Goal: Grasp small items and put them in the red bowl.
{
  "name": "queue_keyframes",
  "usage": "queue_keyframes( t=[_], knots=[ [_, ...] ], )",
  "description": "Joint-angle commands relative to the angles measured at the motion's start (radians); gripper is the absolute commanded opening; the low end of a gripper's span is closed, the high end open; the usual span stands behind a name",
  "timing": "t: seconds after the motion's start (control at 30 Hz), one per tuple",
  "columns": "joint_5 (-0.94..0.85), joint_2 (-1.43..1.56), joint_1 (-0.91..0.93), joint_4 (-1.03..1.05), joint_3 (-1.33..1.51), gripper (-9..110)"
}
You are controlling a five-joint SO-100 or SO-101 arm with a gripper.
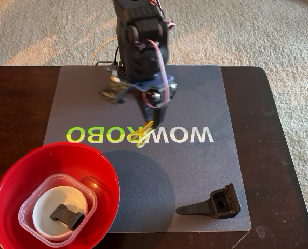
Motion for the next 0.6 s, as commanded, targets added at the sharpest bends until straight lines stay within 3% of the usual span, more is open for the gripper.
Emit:
queue_keyframes(
  t=[0.0,0.37,0.5,0.57],
  knots=[
    [0.089,-0.049,0.149,0.009,-0.175,0],
    [0.164,-0.588,0.528,0.000,-0.672,1],
    [0.146,-0.640,0.543,-0.014,-0.684,19],
    [0.133,-0.658,0.538,-0.025,-0.684,21]
  ],
)
